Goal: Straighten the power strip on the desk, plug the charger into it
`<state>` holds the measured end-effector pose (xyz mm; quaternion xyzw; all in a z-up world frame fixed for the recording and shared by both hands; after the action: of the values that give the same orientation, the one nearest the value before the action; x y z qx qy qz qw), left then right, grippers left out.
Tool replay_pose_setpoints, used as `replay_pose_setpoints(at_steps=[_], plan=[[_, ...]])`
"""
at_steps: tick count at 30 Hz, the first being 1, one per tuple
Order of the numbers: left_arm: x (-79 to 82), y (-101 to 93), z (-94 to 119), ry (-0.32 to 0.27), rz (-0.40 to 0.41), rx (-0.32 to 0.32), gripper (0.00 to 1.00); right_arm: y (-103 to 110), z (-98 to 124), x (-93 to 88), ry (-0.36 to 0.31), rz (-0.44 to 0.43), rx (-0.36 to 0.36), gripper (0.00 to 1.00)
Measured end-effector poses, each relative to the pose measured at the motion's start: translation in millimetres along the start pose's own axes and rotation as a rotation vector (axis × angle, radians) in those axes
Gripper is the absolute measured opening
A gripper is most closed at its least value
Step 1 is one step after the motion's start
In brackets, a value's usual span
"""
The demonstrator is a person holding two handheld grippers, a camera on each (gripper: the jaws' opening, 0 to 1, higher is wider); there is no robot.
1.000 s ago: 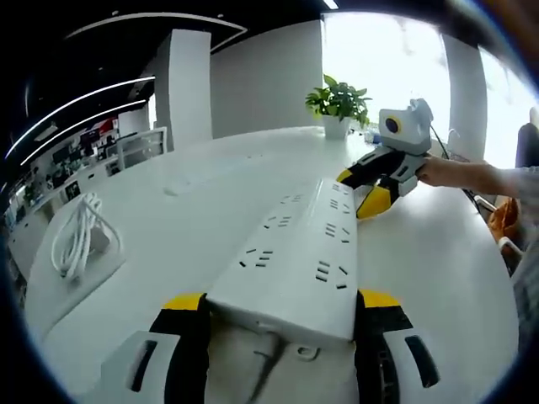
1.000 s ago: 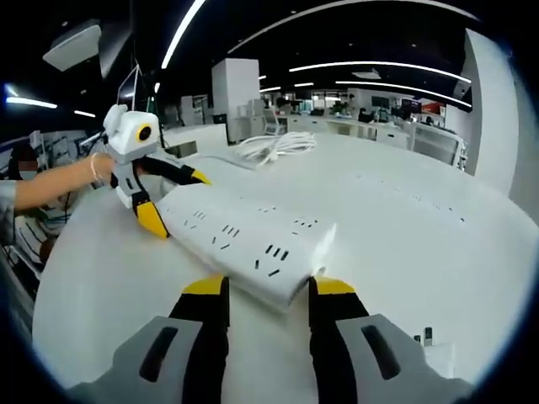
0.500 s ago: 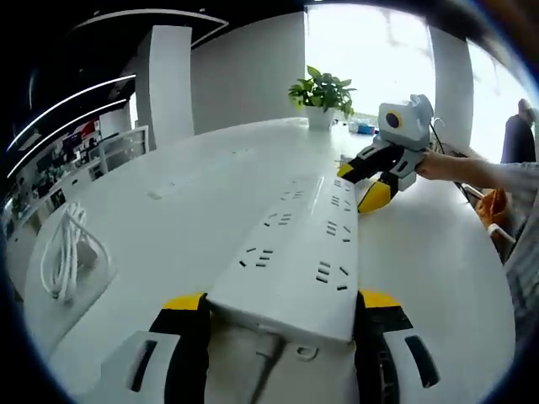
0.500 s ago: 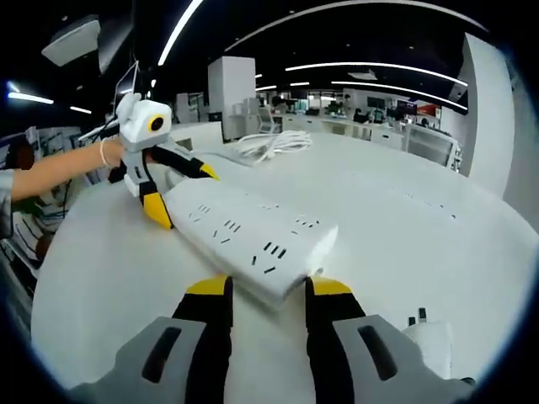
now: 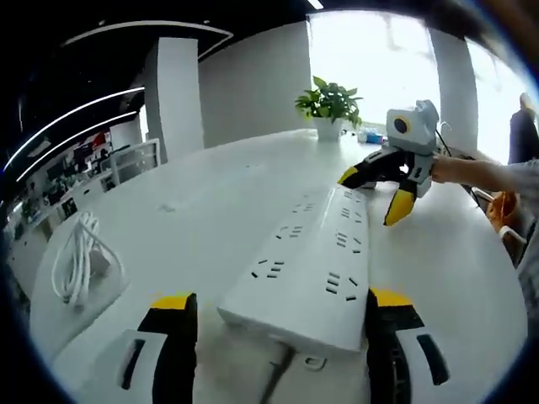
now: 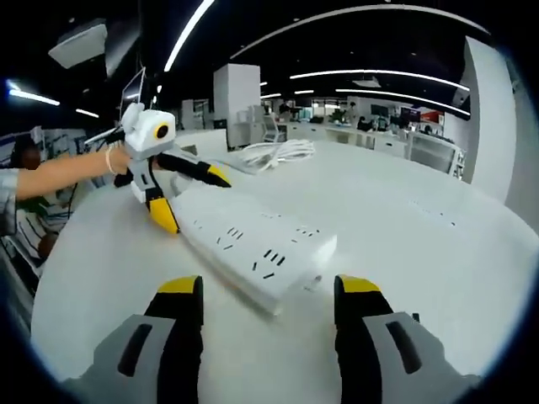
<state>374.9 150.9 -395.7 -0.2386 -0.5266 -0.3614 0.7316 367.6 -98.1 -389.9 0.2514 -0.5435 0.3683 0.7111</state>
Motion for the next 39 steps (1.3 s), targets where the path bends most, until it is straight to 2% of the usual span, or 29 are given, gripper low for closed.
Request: replay_pose_setpoints(at_steps=[1,3,4,5,8,12,14,19,27,31,33,35,39], plan=[[2.6,-0.2,1,-0.029,-0.002,0.016,0.97,0,0,0.9,-0.004,-0.004,-0.008,0.77],[6.6,0.3,4,-0.063,-0.010,0.036,0.99,1,-1,3.0,-0.014,-0.011,-0.007,0.79],[6.8,1.0,6,-0.059,-0.003,0.054,0.99,1,-1,3.6,-0.018,-0.013,-0.002,0.79],[7.5,3.7,8,-0.073,-0.004,0.100,0.99,3,-2,3.8,-0.022,-0.020,0.005,0.80],[7.3,0.6,15,-0.110,-0.017,0.127,0.99,4,-5,1.0,-0.011,-0.031,0.010,0.85],[4.0,-5.3,26,-0.160,0.032,0.187,0.99,6,-11,-0.3,0.008,0.020,0.014,0.89],[0.4,-8.5,30,-0.154,0.064,0.207,0.99,7,-13,1.2,0.010,0.030,0.007,0.93],[-5.6,-13.0,38,-0.154,0.079,0.225,0.99,7,-19,12.2,-0.032,0.038,-0.009,1.00],[-8.5,-14.9,42,-0.126,0.072,0.235,0.99,9,-24,18.3,-0.066,0.034,-0.007,1.00],[-6.5,-16.1,39,-0.132,0.098,0.241,0.99,11,-25,13.6,-0.048,0.042,0.001,1.00],[-8.7,-17.2,38,-0.115,0.122,0.241,0.99,10,-25,11.0,-0.037,0.044,0.001,1.00],[-14.0,-17.7,37,-0.073,0.163,0.259,0.99,11,-25,9.2,-0.032,0.043,0.005,0.99],[-14.0,-18.5,36,-0.086,0.174,0.264,0.99,10,-25,8.1,-0.034,0.042,0.010,0.98]])
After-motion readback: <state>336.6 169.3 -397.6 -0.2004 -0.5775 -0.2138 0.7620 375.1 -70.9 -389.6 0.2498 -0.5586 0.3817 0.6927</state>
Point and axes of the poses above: the point that each gripper's makers call its tool centre point, and the gripper's own axes: z roughly backward along the fingers, y roughly to its left, x roughly out of its top, the point moved 7 cm from there along z, roughly backward along the fingers, and after that the axes turned 9 degrees about -y, right-handed, at the moved point
